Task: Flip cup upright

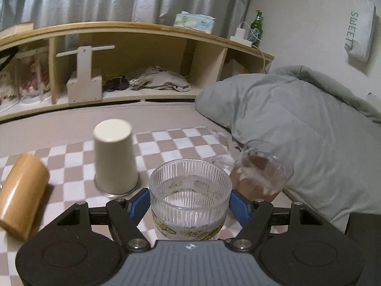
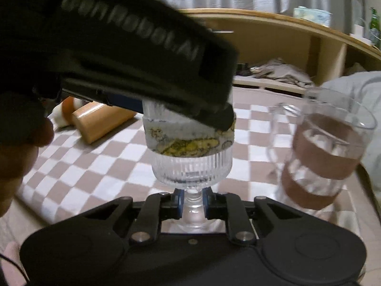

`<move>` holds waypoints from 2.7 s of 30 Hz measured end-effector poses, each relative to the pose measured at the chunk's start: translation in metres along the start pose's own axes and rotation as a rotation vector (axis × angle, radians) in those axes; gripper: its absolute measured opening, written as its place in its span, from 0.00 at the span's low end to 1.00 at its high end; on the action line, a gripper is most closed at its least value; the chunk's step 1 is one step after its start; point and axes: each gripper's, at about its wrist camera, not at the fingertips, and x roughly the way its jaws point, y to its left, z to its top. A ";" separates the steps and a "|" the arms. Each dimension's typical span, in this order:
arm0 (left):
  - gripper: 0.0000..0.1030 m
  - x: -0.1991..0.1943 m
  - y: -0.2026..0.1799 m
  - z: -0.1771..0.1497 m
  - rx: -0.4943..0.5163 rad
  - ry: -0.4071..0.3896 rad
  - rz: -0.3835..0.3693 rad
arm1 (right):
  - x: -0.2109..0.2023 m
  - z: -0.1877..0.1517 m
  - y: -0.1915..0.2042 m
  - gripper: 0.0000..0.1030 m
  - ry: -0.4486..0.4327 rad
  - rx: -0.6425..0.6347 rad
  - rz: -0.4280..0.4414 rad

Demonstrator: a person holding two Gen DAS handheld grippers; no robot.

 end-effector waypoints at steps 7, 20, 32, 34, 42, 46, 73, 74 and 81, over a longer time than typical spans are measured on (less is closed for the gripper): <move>0.70 0.012 -0.023 0.007 0.047 0.010 0.016 | 0.001 0.001 -0.025 0.14 -0.052 0.051 -0.066; 0.74 0.012 -0.021 0.000 0.019 0.047 0.009 | 0.010 -0.011 -0.031 0.13 -0.017 0.125 -0.045; 0.90 -0.043 -0.004 -0.001 -0.025 -0.047 -0.001 | -0.049 0.000 -0.027 0.67 -0.011 0.105 -0.111; 0.92 -0.053 0.001 -0.005 -0.023 -0.061 0.002 | -0.063 0.003 -0.025 0.71 -0.035 0.113 -0.142; 1.00 -0.100 0.021 -0.027 -0.009 -0.121 0.034 | -0.111 0.006 -0.014 0.82 -0.117 0.152 -0.220; 1.00 -0.117 0.032 -0.040 0.001 -0.147 0.054 | -0.127 0.001 -0.004 0.94 -0.144 0.156 -0.250; 1.00 -0.142 0.055 -0.111 0.039 -0.189 0.179 | -0.172 -0.036 0.024 1.00 -0.208 0.126 -0.376; 1.00 -0.142 0.055 -0.112 0.041 -0.187 0.179 | -0.172 -0.036 0.024 1.00 -0.207 0.128 -0.375; 1.00 -0.142 0.052 -0.115 0.044 -0.179 0.176 | -0.173 -0.039 0.027 1.00 -0.208 0.105 -0.387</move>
